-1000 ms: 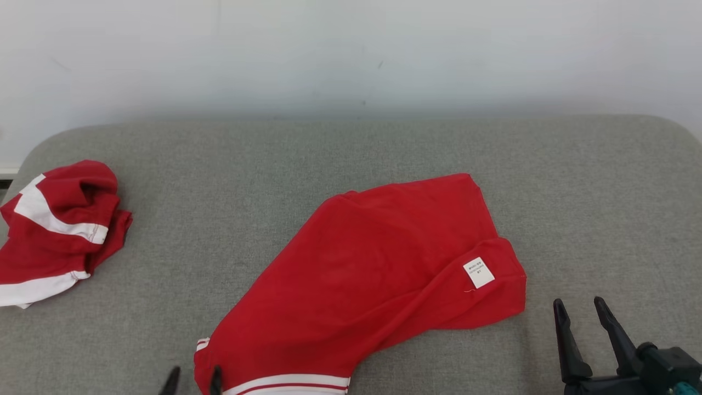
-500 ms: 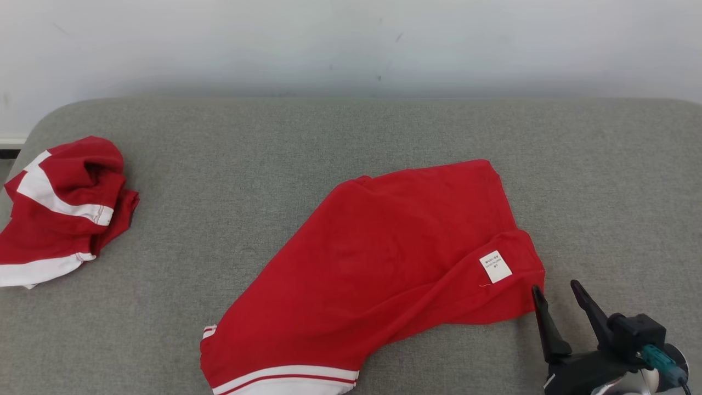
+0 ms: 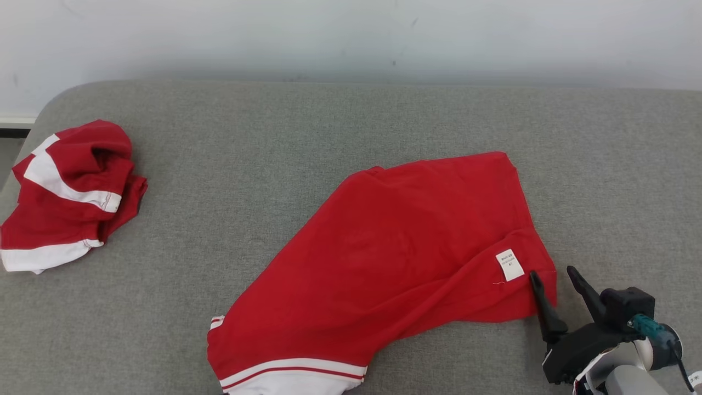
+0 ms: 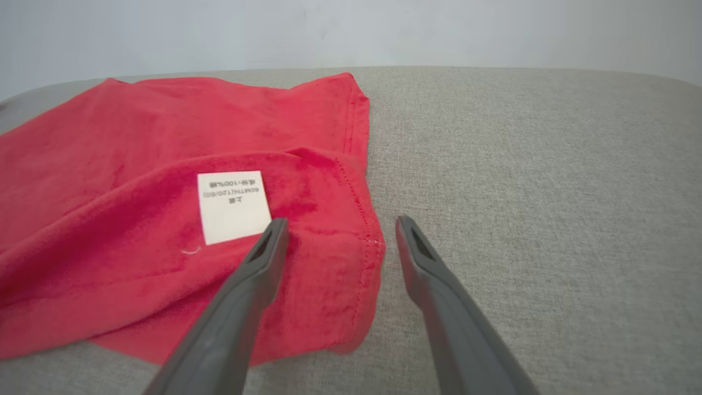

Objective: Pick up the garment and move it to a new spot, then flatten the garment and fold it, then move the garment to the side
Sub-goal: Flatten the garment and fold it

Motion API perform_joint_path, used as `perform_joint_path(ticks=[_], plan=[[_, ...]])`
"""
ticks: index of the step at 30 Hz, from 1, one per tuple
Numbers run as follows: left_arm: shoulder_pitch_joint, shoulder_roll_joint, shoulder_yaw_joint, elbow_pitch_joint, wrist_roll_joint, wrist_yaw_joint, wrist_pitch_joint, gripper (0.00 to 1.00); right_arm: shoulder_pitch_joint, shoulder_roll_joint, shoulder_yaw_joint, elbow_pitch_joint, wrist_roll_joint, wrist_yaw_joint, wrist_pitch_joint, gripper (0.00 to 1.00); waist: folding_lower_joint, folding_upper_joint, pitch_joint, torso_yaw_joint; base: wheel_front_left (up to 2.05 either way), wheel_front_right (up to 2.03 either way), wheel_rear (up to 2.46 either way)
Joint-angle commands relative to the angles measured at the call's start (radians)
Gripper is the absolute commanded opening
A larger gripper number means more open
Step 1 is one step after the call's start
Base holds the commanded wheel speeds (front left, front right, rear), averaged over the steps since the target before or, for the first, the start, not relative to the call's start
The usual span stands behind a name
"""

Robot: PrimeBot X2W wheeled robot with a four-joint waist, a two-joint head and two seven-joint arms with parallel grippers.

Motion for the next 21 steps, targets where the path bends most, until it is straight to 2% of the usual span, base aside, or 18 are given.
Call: perform_joint_path(ticks=[1,10,17,18,19,20,21], plan=[[-0.025,-0.002,-0.006,0.008,-0.004,0.001,0.002,1.00,-0.009,-0.005,-0.001,0.006,0.012,-0.002,0.000,1.00,0.0000,0.0000,0.005,0.005,0.00,0.00,0.00],[-0.049,-0.003,-0.023,0.013,-0.011,0.001,0.005,1.00,-0.025,-0.024,-0.017,0.035,0.072,-0.002,0.000,1.00,0.0000,0.0000,0.021,0.021,0.00,0.00,0.00],[-0.060,-0.019,-0.042,0.024,-0.023,0.001,0.006,1.00,-0.039,-0.011,0.023,0.085,0.113,-0.002,0.000,1.00,0.0000,0.0000,0.024,0.020,0.00,0.00,0.00],[-0.063,-0.024,-0.056,0.030,-0.034,0.000,0.007,0.84,-0.042,-0.006,0.033,0.099,0.126,-0.002,0.000,0.84,0.0000,0.0000,0.024,0.019,0.00,0.00,0.00],[-0.073,-0.030,-0.077,0.039,-0.047,-0.003,0.008,0.13,-0.055,-0.001,0.046,0.120,0.152,-0.002,0.000,0.21,0.0000,0.0000,0.023,0.019,0.00,0.00,0.00],[-0.078,-0.033,-0.089,0.040,-0.055,-0.003,0.008,0.00,-0.062,0.000,0.050,0.118,0.159,-0.002,0.000,0.11,0.0000,0.0000,0.021,0.018,0.00,0.00,0.00],[-0.080,-0.035,-0.100,0.044,-0.066,-0.003,0.008,0.00,-0.064,0.000,0.050,0.116,0.167,-0.002,0.000,0.00,0.0000,0.0000,0.019,0.018,0.00,0.00,0.00]])
